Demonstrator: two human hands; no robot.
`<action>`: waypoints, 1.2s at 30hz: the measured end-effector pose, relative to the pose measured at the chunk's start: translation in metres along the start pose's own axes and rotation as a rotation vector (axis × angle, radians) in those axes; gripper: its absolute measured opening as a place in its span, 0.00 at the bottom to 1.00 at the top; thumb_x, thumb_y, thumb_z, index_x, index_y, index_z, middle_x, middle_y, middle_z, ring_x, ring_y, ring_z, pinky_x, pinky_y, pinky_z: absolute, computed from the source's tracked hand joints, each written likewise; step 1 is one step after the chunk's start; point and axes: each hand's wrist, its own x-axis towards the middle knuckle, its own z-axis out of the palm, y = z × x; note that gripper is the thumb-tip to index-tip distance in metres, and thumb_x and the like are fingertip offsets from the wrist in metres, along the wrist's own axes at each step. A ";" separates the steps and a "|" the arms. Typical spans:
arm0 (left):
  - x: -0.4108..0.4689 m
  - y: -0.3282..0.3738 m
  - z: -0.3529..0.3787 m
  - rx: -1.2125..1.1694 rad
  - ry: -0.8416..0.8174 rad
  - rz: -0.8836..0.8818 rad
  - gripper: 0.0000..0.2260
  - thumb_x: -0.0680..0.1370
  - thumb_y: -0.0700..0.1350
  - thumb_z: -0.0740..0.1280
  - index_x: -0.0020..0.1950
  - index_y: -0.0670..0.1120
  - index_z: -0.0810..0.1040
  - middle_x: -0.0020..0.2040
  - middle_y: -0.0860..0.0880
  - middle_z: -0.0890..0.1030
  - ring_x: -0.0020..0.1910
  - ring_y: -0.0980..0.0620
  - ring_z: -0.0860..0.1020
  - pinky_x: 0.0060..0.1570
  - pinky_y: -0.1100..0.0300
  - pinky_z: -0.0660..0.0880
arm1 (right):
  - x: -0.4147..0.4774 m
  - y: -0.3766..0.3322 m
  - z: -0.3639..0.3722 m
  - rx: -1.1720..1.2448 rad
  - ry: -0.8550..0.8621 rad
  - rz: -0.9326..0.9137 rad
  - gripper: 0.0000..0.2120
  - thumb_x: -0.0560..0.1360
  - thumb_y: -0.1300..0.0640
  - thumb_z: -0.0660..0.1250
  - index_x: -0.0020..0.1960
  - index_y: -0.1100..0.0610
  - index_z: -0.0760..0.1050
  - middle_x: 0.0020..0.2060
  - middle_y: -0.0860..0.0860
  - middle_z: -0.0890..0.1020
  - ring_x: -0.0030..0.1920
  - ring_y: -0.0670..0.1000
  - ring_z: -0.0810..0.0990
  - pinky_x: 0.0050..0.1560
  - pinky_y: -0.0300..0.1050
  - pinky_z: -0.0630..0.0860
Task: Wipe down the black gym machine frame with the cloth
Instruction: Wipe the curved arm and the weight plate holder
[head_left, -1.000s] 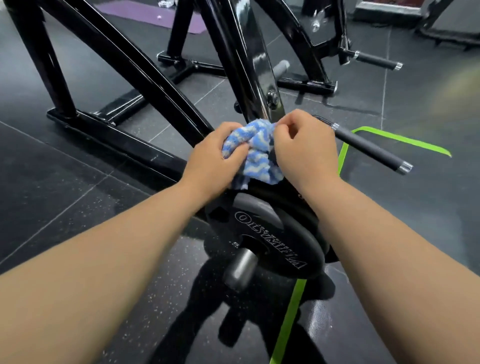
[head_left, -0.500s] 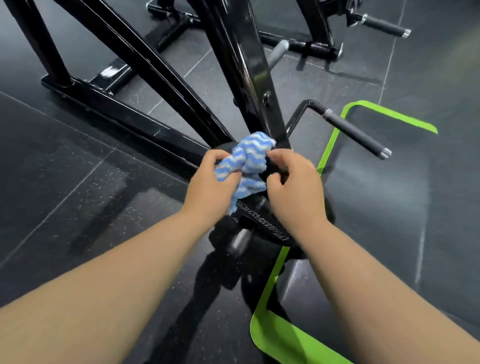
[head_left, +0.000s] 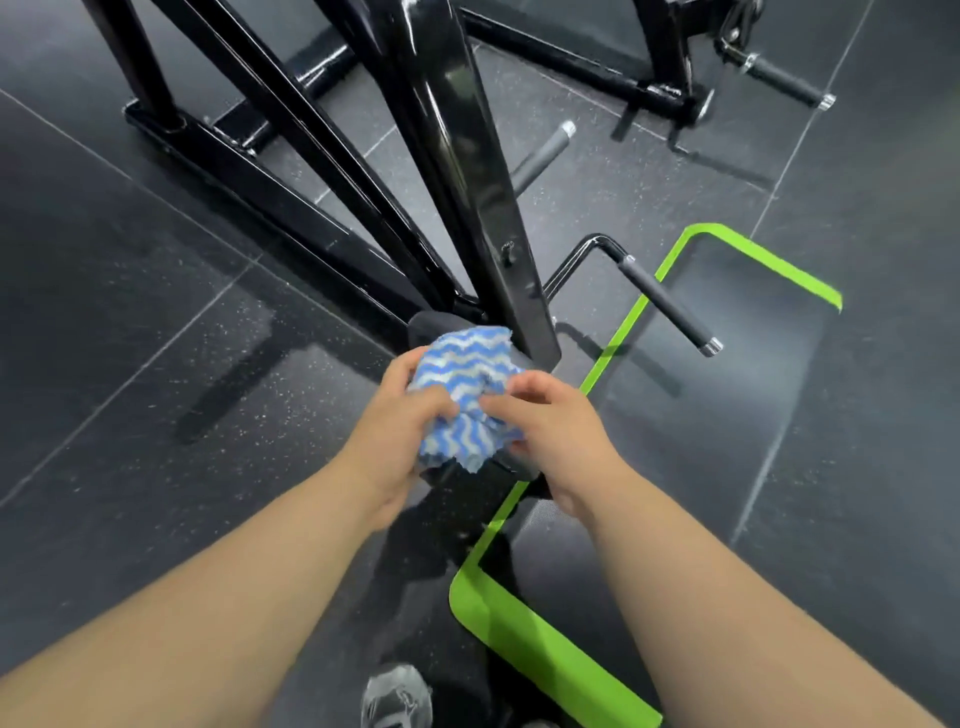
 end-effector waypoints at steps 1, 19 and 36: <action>0.001 0.006 -0.006 0.049 0.008 0.000 0.18 0.71 0.35 0.66 0.58 0.51 0.75 0.47 0.49 0.83 0.41 0.53 0.81 0.41 0.57 0.76 | 0.003 -0.006 0.004 0.025 0.002 0.017 0.10 0.72 0.59 0.72 0.37 0.54 0.72 0.38 0.54 0.76 0.39 0.52 0.75 0.39 0.43 0.72; 0.008 0.008 -0.009 0.120 0.212 -0.087 0.03 0.77 0.45 0.69 0.48 0.47 0.80 0.41 0.47 0.84 0.38 0.52 0.82 0.38 0.59 0.77 | 0.027 -0.009 0.005 0.125 -0.105 0.162 0.09 0.73 0.65 0.69 0.50 0.58 0.72 0.39 0.54 0.81 0.33 0.50 0.79 0.30 0.39 0.74; 0.002 0.007 0.074 0.436 0.280 0.033 0.06 0.72 0.45 0.72 0.47 0.54 0.80 0.40 0.54 0.83 0.41 0.53 0.81 0.43 0.55 0.77 | 0.007 -0.019 -0.077 0.083 -0.117 0.092 0.10 0.70 0.66 0.69 0.50 0.58 0.79 0.42 0.52 0.85 0.42 0.49 0.83 0.39 0.40 0.78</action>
